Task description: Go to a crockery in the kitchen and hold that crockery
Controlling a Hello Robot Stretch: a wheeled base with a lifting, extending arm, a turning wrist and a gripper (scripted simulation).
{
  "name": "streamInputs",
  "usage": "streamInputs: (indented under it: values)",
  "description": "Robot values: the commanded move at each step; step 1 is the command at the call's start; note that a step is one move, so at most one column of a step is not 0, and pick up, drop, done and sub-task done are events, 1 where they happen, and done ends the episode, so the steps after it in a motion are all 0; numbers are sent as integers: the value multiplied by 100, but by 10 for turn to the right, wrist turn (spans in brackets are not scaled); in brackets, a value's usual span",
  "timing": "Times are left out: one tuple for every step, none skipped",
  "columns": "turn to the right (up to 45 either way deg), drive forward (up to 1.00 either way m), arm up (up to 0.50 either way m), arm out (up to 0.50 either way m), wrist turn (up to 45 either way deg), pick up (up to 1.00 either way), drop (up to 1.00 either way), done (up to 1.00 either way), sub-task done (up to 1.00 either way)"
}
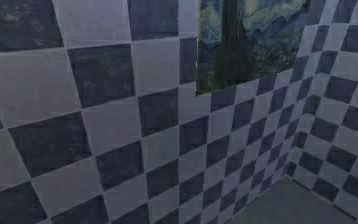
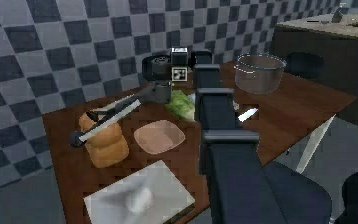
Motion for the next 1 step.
streamInputs:
  values:
    - [0,0,0,0,450,0,0,0,0]
